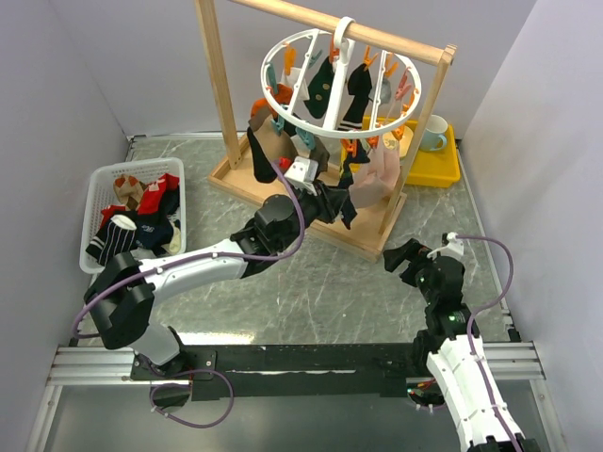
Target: Remove the socks clipped to the hanger
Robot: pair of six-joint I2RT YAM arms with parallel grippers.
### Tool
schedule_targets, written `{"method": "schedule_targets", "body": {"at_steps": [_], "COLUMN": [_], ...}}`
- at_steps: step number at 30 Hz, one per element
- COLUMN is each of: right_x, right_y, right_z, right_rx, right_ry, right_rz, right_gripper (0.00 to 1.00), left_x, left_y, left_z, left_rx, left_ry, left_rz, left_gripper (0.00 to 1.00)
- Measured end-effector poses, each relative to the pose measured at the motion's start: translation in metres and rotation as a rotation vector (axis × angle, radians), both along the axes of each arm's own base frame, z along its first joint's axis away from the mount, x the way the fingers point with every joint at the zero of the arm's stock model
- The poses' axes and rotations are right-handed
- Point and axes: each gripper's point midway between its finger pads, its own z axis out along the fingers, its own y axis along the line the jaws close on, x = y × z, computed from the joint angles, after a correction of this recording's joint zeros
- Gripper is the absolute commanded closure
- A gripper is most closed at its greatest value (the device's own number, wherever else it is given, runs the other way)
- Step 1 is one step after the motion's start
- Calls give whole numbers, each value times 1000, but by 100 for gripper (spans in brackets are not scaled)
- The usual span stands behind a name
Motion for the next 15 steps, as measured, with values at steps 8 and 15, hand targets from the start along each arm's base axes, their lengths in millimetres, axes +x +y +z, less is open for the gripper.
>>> {"method": "schedule_targets", "body": {"at_steps": [8, 15], "right_x": [-2, -9], "right_y": [19, 50], "right_z": [77, 202], "right_rx": [-5, -4], "right_ry": [-105, -340], "right_rz": [136, 341], "right_gripper": [11, 13], "left_x": [1, -7], "left_y": [10, 19], "left_z": [-10, 0], "left_rx": [41, 39], "left_ry": [2, 2], "left_rz": [34, 28], "left_gripper": [99, 99]}}
